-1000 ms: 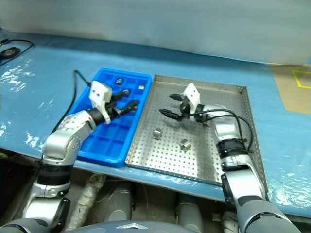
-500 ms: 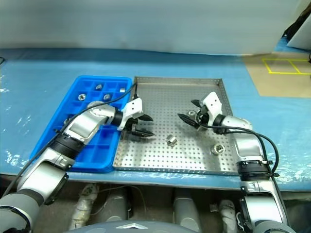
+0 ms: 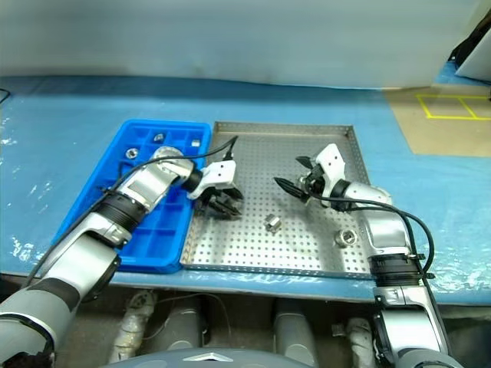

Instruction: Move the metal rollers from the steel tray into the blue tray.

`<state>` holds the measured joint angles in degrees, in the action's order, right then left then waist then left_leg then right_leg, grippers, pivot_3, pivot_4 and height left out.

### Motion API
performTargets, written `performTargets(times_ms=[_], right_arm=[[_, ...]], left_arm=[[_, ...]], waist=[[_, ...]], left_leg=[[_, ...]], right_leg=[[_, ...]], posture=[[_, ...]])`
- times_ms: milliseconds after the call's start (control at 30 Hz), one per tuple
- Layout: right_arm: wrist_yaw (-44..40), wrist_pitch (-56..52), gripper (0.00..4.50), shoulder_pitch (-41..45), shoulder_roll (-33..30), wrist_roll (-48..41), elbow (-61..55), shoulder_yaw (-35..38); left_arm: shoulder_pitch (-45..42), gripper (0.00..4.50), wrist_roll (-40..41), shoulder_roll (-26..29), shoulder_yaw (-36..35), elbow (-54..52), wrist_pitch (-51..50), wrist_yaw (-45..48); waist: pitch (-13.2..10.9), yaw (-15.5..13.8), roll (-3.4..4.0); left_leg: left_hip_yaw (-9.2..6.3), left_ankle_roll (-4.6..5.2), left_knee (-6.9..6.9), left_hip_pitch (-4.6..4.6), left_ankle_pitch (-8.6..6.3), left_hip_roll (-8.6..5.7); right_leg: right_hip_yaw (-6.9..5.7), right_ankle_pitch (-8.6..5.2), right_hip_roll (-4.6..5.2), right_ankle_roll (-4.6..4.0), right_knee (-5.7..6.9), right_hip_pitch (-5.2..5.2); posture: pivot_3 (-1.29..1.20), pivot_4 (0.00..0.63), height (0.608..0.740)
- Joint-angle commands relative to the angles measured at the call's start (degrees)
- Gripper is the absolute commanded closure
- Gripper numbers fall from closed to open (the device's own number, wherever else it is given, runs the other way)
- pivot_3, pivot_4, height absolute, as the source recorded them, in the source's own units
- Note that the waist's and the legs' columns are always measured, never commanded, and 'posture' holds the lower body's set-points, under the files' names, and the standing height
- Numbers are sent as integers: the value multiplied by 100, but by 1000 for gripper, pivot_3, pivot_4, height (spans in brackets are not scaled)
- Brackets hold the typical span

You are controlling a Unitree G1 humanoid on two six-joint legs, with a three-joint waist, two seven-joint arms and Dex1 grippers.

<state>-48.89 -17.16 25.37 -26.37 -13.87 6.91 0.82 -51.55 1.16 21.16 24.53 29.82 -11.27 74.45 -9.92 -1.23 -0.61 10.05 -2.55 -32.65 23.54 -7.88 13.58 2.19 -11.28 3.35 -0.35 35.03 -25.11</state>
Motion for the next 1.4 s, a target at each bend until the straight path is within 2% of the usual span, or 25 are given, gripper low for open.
performTargets(times_ms=[33, 267, 367, 467, 600, 800, 1000, 1067, 1200, 1400], right_arm=[[-200, -82, 0, 212, 82, -285, -183, -49], [-963, -52, 0, 840, 250, -301, 453, -515], [-1335, 109, 0, 1310, 430, -311, 979, -662], [-1739, 353, 0, 1795, 731, -330, 1552, -779], [-2161, 840, 0, 2342, 1204, -206, 2346, -956], [-2337, 1704, 0, 3059, 1865, 47, 3532, -1041], [-2319, 2234, 0, 3365, 2191, 176, 4259, -893], [-2363, 2466, 0, 3354, 2246, 184, 4331, -858], [-3027, 2687, 0, 3268, 2179, 146, 4204, -967], [-3102, 2832, 0, 3235, 2177, 138, 4183, -867]], left_arm=[[211, 2722, 561, -124, -810, -666, -446, -545], [1357, 2722, 1163, -122, -2156, -2178, -1381, -2095], [2048, 2722, 1723, -147, -2864, -3276, -1882, -2640], [2571, 2722, 2082, -430, -3498, -4252, -2142, -3526], [3225, 2722, 2156, -724, -3985, -5201, -2204, -4544], [4468, 2722, 1679, -1237, -4113, -6394, -1964, -5931], [5098, 2722, 1132, -1799, -4093, -6743, -1633, -7088], [5217, 2722, 1021, -1936, -4088, -6758, -1591, -7345], [5440, 2722, 865, -2086, -4108, -6724, -1519, -7676], [5590, 2722, 841, -2225, -4139, -6696, -1587, -7994]], waist=[[0, 8, 0], [-1, -27, 5], [-2, -113, 8], [-4, -235, 11], [-4, -450, 11], [-5, -733, 12], [-6, -980, 13], [-6, -1058, 13], [-6, -1111, 13], [-6, -1109, 13]], left_leg=[[0, 0, 1, 0, 0, 1], [-1, -5, 25, -11, 3, 5], [-2, -5, 27, -4, 3, 9], [-6, -6, 34, 9, 4, 15], [-11, -7, 39, 14, 3, 20], [-25, -6, 41, 42, 3, 22], [-38, -6, 42, 56, 2, 32], [-40, -6, 42, 57, 2, 32], [-47, -6, 42, 67, 2, 31], [-56, -7, 42, 73, 3, 31]], right_leg=[[0, 0, 0, 0, -1, 0], [-5, -1, -5, -4, -6, 0], [-16, -2, -3, -6, -13, -1], [-38, -8, 1, -17, -18, -4], [-52, -15, 1, -26, -21, -6], [-71, -19, 6, -30, -29, -17], [-72, -21, 8, -29, -30, -17], [-72, -22, 9, -28, -30, -17], [-71, -23, 9, -27, -32, -18], [-72, -23, 6, -27, -32, -21]], posture=[[-186, 150, 740], [1, 150, 740], [57, 150, 740], [159, 150, 740], [307, 150, 740], [418, 150, 740], [466, 150, 740], [469, 150, 740], [465, 150, 740], [442, 150, 740]])
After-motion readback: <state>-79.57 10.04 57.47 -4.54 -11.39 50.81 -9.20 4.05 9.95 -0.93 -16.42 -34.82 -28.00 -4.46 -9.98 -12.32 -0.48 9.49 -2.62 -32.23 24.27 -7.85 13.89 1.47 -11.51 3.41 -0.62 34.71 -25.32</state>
